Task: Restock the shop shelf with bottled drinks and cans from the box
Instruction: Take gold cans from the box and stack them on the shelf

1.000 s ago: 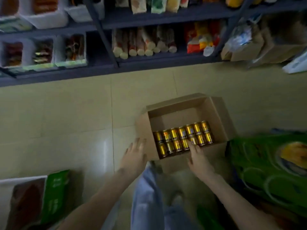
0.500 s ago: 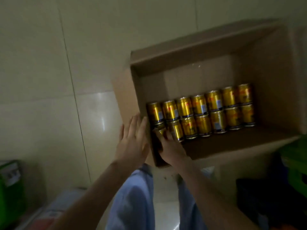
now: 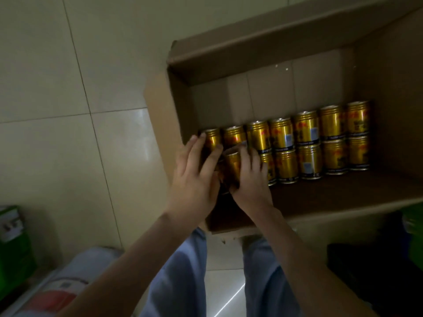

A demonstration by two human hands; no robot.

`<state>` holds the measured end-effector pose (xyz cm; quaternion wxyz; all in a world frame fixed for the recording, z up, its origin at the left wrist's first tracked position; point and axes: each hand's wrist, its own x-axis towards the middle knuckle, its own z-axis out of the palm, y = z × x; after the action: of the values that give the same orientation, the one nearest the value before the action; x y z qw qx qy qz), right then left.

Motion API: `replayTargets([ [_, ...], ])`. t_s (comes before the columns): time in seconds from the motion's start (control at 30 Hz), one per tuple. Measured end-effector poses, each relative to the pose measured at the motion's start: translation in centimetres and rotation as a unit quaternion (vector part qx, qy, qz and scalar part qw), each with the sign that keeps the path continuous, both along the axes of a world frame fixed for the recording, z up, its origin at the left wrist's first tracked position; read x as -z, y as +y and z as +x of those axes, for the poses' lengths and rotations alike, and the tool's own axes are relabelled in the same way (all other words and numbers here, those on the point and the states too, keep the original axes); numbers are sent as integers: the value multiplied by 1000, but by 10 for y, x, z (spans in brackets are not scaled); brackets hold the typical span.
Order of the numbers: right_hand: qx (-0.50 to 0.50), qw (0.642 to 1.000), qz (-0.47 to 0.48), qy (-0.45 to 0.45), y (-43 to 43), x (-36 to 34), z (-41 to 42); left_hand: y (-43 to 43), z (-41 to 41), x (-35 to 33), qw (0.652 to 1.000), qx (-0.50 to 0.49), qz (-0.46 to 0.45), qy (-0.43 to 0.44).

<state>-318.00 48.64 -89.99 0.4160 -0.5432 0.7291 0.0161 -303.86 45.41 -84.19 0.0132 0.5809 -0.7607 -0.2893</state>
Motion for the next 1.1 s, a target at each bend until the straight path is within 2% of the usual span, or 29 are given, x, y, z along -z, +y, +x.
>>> replayTargets([
  [0.07, 68, 996, -35, -43, -13, -10, -17, -14, -23, -3, 979, -120, 150, 71],
  [0.17, 126, 982, -85, -114, -25, -20, -36, -32, -56, 9, 866, -262, 373, 206],
  [0.23, 107, 976, -106, -156, -29, -22, -44, -41, -75, 23, 809, -286, 434, 274],
  [0.27, 99, 972, -96, -190, -31, -22, -49, -44, -81, 30, 799, -298, 439, 283],
  [0.37, 86, 950, 27, -298, -37, -13, -78, -50, -88, 53, 801, -334, 419, 266],
  [0.4, 62, 952, 66, -291, -39, -8, -91, -51, -87, 58, 803, -344, 415, 254],
  [0.47, 39, 974, 97, -202, -43, 5, -117, -50, -84, 70, 803, -370, 406, 228],
  [0.53, 26, 996, 56, -69, -51, 22, -137, -49, -82, 81, 801, -398, 396, 208],
  [0.6, -18, 999, 24, 27, -60, 40, -145, -50, -81, 89, 797, -427, 378, 198],
  [0.73, -119, 983, 74, 122, -70, 77, -129, -48, -77, 103, 795, -454, 355, 189],
  [0.93, -94, 983, 53, 146, -76, 88, -116, -39, -72, 108, 800, -444, 368, 167],
  [1.1, -68, 988, 6, 140, -62, 84, -111, -32, -76, 103, 802, -436, 366, 181],
])
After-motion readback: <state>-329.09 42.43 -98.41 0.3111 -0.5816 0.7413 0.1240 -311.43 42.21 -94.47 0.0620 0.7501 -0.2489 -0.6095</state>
